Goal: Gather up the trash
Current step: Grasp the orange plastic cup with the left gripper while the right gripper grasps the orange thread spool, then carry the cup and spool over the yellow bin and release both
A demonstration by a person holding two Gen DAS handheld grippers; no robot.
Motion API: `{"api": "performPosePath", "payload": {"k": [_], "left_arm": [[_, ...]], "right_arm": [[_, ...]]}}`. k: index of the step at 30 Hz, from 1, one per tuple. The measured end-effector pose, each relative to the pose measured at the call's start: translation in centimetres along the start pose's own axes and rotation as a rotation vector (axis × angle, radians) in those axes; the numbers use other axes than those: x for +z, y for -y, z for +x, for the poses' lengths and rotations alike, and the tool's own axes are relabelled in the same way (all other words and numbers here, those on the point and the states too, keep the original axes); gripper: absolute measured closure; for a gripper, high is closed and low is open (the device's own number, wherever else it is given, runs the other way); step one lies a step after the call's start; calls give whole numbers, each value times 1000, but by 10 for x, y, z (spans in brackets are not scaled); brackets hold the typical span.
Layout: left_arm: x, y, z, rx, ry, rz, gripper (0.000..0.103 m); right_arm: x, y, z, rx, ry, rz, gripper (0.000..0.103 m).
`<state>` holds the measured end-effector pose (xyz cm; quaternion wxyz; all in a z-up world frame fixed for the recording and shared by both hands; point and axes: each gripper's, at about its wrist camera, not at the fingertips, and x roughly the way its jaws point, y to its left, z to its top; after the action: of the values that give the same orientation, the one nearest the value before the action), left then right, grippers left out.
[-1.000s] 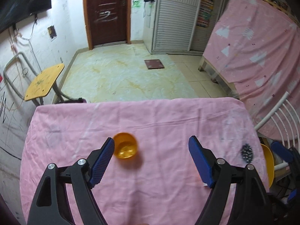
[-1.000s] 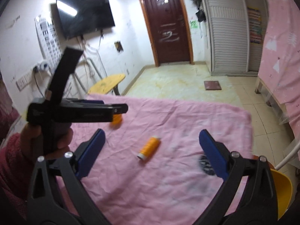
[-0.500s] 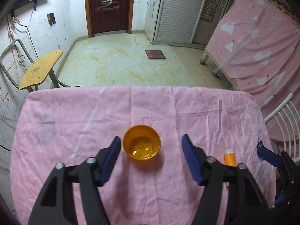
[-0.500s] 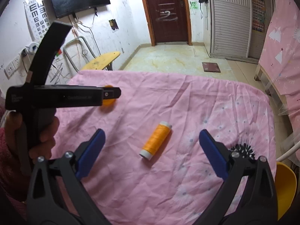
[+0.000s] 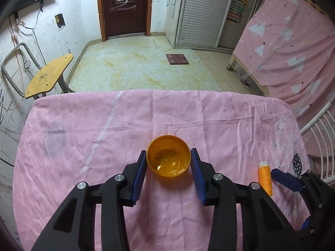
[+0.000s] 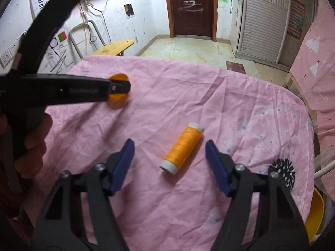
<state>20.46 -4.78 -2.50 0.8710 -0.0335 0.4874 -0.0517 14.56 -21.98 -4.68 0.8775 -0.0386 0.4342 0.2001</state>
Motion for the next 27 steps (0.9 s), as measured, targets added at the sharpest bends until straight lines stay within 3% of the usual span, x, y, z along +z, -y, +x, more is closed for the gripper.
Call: {"api": "performPosePath", "payload": {"k": [2, 4, 6, 16, 27], "left_arm": [[0, -3, -4, -4, 6, -5, 69], [-3, -4, -9, -6, 13, -7, 69], [-5, -4, -11, -9, 17, -8, 69], [-15, -4, -34, -4, 67, -2, 69], [-28, 8, -88, 0, 183, 33, 69]], "right_arm": [[1, 3, 3, -2, -8, 4, 45], [1, 1, 4, -20, -6, -3, 55], [1, 2, 3, -35, 4, -3, 85], [2, 6, -8, -51, 51, 4, 88], [-13, 23, -79, -5, 241, 74, 87]]}}
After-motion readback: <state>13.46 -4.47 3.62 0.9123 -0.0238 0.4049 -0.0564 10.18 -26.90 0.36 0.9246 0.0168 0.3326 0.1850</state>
